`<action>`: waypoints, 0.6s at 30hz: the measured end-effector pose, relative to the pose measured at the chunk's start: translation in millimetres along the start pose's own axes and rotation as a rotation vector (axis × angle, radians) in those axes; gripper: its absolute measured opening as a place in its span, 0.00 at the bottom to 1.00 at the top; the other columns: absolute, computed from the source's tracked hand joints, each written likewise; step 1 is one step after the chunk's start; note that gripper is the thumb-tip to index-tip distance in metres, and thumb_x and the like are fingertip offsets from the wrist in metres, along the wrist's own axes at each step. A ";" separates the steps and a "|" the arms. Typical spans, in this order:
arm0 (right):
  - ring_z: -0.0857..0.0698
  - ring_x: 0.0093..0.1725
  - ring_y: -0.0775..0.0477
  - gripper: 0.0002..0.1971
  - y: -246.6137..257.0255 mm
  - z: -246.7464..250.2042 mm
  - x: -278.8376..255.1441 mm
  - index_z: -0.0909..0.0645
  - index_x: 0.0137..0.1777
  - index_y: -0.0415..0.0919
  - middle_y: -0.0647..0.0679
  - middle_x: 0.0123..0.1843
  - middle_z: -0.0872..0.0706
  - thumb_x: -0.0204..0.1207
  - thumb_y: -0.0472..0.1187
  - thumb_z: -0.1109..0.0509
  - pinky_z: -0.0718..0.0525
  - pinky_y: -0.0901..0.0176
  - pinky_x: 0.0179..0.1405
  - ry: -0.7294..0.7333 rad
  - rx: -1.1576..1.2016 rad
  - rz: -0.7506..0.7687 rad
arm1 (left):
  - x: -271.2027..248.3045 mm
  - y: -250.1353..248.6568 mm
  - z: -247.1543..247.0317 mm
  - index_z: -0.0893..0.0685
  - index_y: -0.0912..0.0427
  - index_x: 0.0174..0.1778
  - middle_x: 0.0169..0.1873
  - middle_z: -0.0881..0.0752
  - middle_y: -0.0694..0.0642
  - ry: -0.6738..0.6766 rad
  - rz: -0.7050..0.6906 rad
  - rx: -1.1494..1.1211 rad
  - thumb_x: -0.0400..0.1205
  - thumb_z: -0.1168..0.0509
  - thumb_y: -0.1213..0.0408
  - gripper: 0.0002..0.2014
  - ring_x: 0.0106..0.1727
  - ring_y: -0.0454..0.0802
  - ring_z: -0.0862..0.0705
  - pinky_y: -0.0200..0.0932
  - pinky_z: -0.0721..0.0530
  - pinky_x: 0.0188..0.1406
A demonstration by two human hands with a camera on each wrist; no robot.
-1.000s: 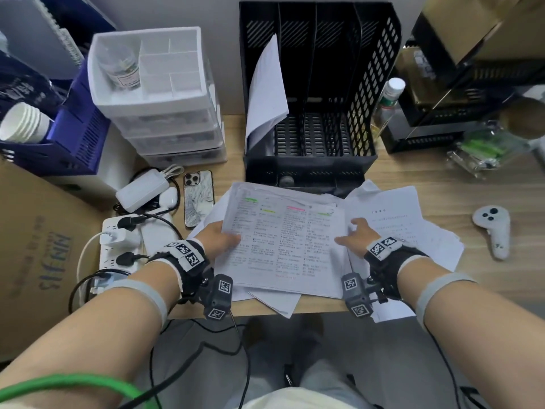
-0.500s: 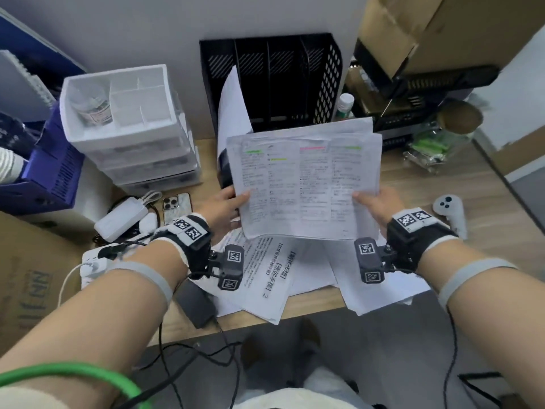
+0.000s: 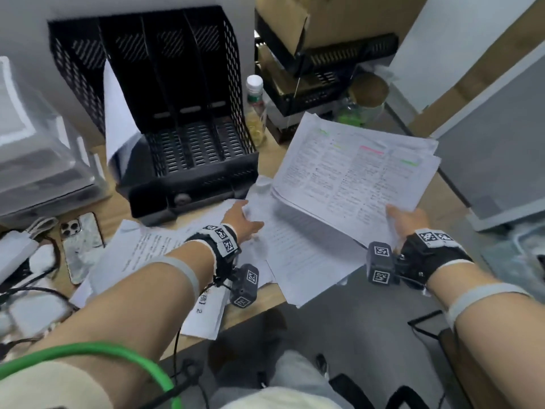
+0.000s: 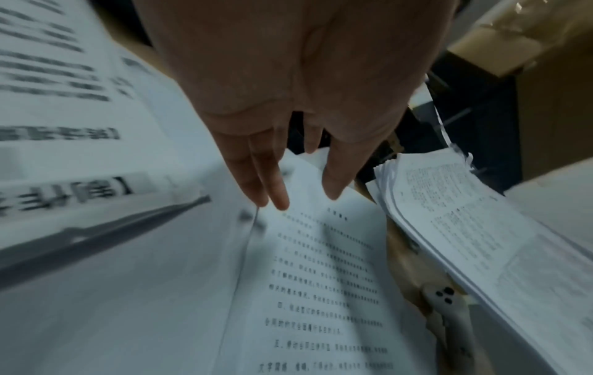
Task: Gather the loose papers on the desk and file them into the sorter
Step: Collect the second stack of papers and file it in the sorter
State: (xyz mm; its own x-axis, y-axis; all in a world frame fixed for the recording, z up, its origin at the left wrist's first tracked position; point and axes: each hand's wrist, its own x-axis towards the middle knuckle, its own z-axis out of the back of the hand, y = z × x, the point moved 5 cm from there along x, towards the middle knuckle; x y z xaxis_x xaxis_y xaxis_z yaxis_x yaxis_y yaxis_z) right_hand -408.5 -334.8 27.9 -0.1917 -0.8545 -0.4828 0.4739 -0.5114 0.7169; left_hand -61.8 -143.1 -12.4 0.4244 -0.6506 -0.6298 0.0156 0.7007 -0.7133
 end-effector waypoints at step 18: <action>0.12 0.55 0.36 0.15 28.5 30.9 16.5 0.18 0.58 0.41 0.42 0.58 0.11 0.74 0.45 0.31 0.15 0.42 0.63 -0.034 0.015 -0.096 | 27.6 -42.9 7.6 0.19 0.55 0.34 0.38 0.08 0.60 -0.274 0.002 0.450 0.76 0.25 0.59 0.10 0.44 0.61 0.08 0.55 0.08 0.48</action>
State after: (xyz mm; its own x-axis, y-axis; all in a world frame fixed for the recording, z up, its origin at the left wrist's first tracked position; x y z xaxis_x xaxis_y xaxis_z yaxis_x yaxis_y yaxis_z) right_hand -424.7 -366.3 55.9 -0.2644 -0.8040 -0.5326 0.4393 -0.5921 0.6756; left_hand -43.8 -188.9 3.2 0.6449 -0.5910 -0.4845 0.3764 0.7974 -0.4717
